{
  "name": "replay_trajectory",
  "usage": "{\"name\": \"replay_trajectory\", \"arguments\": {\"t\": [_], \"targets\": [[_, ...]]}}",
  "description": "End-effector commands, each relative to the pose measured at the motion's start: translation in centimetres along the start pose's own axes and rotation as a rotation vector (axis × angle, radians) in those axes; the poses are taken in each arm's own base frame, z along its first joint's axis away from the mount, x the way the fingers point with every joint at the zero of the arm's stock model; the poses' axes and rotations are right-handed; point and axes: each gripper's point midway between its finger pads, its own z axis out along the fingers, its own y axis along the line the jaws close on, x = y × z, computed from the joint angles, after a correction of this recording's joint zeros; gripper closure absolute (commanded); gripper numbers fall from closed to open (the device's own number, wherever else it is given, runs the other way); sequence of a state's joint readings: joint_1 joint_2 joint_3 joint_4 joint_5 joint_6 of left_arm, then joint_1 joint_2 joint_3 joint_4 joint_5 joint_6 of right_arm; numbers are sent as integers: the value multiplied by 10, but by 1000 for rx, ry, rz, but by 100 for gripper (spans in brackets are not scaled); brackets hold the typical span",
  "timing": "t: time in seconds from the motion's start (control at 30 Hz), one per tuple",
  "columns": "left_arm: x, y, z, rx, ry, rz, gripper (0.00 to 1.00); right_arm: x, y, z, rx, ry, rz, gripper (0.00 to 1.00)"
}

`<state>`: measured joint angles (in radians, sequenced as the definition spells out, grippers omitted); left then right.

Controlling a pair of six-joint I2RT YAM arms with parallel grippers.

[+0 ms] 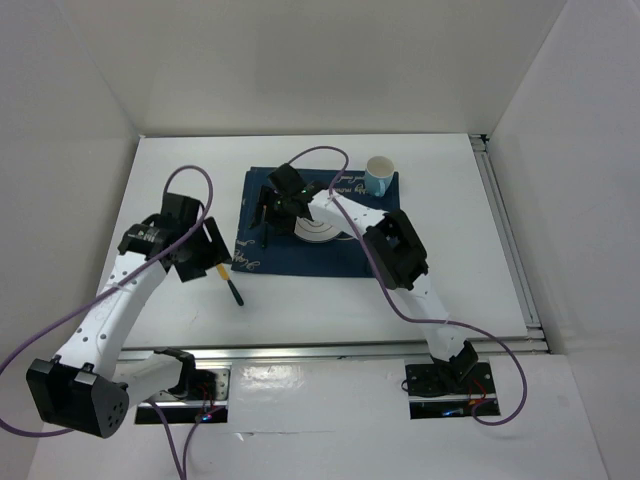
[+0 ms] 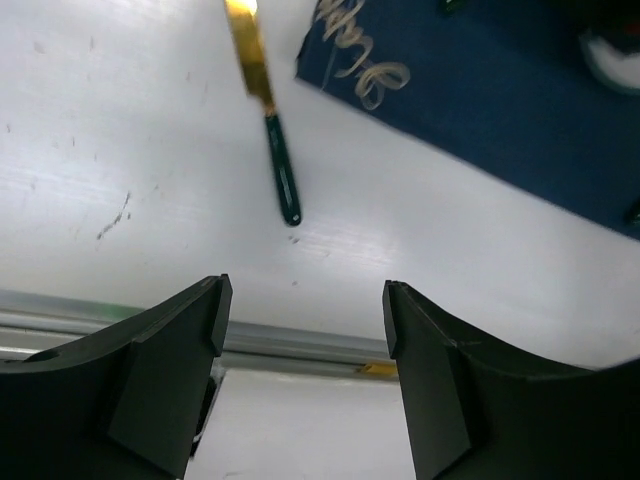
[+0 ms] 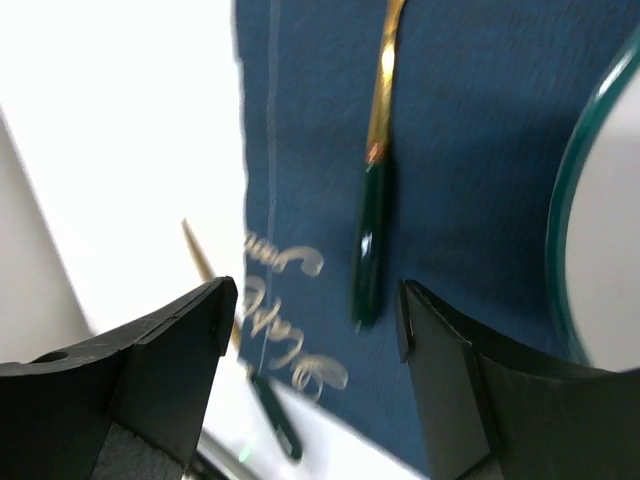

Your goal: Set the dinner table for one person

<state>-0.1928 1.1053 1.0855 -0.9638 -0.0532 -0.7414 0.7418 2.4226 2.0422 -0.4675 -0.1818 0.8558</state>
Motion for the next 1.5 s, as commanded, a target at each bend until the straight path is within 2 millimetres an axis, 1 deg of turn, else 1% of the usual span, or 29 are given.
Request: {"name": "replay_trajectory", "arguments": {"t": [0.0,0.03,0.1,0.13,0.17,0.2,0.23,0.33,0.4,0.43,0.47,0.53,0.57,0.73,0.83,0.87,0.97,1.0,1.07,1.1,1.17,1.2,1.27,1.3,1.33,1.37,1.4,1.43,1.47], "targets": [[22,14,19,-17,46,-59,21,-27,71,-78,-177,-116,-82,24],[26,15,22,-9,50,-69,21,-33,84,-102,-213,-148,-104,24],[34,11,30,25,67,-72,22,-31,74,-115,-177,-175,-109,25],[35,10,33,27,65,-87,22,-36,83,-141,-198,-214,-128,25],[40,14,39,19,74,-88,23,-31,73,-145,-174,-215,-132,25],[39,12,46,21,72,-101,23,-36,69,-155,-153,-255,-138,25],[42,14,54,0,95,-117,27,-40,78,-184,-178,-299,-141,25],[44,10,73,-5,107,-137,30,-44,62,-227,-133,-385,-149,25],[51,15,91,-41,134,-137,32,-40,42,-239,-85,-400,-144,25],[47,12,98,-41,116,-128,35,-40,37,-248,-63,-424,-149,25],[46,14,104,-63,115,-141,35,-42,33,-268,-62,-451,-141,25],[48,17,116,-118,140,-137,38,-41,18,-278,-20,-470,-138,25],[48,19,120,-138,144,-135,38,-42,15,-290,-21,-485,-140,25],[51,20,140,-179,144,-142,41,-35,-12,-308,50,-495,-130,25],[63,26,150,-224,190,-142,52,-35,-21,-316,77,-506,-120,25],[63,28,155,-244,193,-149,62,-34,-23,-318,78,-507,-130,24],[65,37,151,-301,202,-153,85,-35,-28,-326,93,-519,-132,24],[62,37,146,-310,191,-161,98,-38,-31,-328,99,-525,-125,24],[42,35,128,-312,109,-157,100,-37,-35,-333,114,-529,-133,24],[40,34,116,-322,95,-135,100,-40,-35,-342,106,-549,-126,24],[15,5,88,-230,-21,-91,100,-41,-42,-346,126,-559,-127,24],[21,-18,78,-167,-35,20,100,-44,-50,-345,150,-567,-116,22],[13,-58,60,-76,-67,78,100,-48,-59,-356,168,-599,-109,21],[17,-74,57,-50,-50,117,100,-49,-67,-354,186,-597,-99,21],[29,-95,55,-16,-23,170,100,-56,-78,-361,207,-615,-74,21],[36,-106,54,-15,8,201,100,-56,-83,-366,214,-614,-62,21],[34,-138,44,56,8,216,100,-59,-90,-366,230,-617,-49,21],[54,-156,56,59,58,305,100,-61,-98,-374,239,-621,-40,21],[60,-172,56,82,71,325,100,-59,-102,-382,242,-623,-40,21]]}}
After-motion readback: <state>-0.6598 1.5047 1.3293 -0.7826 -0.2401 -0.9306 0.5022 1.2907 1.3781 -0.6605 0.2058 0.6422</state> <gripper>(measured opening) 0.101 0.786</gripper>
